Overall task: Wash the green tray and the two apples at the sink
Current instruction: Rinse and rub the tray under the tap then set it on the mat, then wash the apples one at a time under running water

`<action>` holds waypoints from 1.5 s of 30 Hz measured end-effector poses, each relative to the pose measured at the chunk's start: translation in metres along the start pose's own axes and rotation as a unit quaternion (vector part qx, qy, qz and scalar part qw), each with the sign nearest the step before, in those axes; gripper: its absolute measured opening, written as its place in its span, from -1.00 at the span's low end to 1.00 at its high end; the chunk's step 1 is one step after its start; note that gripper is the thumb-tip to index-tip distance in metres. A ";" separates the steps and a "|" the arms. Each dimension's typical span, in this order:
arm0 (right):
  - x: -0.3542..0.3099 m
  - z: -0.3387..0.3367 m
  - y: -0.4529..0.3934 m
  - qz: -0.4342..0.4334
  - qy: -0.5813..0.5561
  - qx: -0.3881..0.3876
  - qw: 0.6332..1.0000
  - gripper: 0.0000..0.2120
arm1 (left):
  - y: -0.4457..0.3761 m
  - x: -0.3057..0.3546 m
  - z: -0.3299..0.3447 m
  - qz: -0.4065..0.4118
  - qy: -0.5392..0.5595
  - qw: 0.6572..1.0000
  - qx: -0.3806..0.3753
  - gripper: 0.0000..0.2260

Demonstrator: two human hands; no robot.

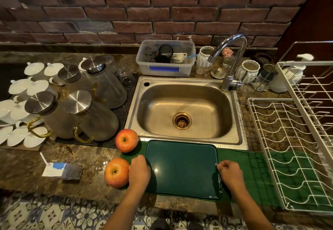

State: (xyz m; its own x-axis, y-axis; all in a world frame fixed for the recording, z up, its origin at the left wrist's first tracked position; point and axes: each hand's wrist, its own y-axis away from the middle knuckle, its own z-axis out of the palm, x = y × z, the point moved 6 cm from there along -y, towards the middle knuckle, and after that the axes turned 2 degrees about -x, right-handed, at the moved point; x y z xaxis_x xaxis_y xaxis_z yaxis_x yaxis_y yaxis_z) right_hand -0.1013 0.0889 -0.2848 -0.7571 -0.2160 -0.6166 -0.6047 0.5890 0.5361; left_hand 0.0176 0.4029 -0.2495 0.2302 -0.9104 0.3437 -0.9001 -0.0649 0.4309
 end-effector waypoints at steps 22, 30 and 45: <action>-0.011 -0.010 -0.083 -0.191 0.397 0.100 0.892 -0.35 | 0.035 -0.098 -0.048 -0.075 0.206 0.960 0.176 -0.19; -0.015 -0.010 -0.077 -0.183 0.394 0.113 0.894 -0.42 | 0.038 -0.109 -0.022 -0.102 0.299 0.940 0.125 0.06; -0.030 -0.011 -0.063 -0.144 0.412 0.106 0.893 -0.42 | 0.029 -0.107 -0.017 -0.133 0.271 0.935 0.185 -0.07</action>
State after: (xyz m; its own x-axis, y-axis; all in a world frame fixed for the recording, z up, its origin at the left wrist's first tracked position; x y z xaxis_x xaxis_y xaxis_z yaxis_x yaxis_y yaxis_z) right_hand -0.0434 0.0494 -0.2939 -0.5562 -0.8305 -0.0295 -0.8090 0.5329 0.2481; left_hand -0.0266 0.5054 -0.2591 0.5280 -0.5077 0.6808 -0.8275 -0.4879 0.2778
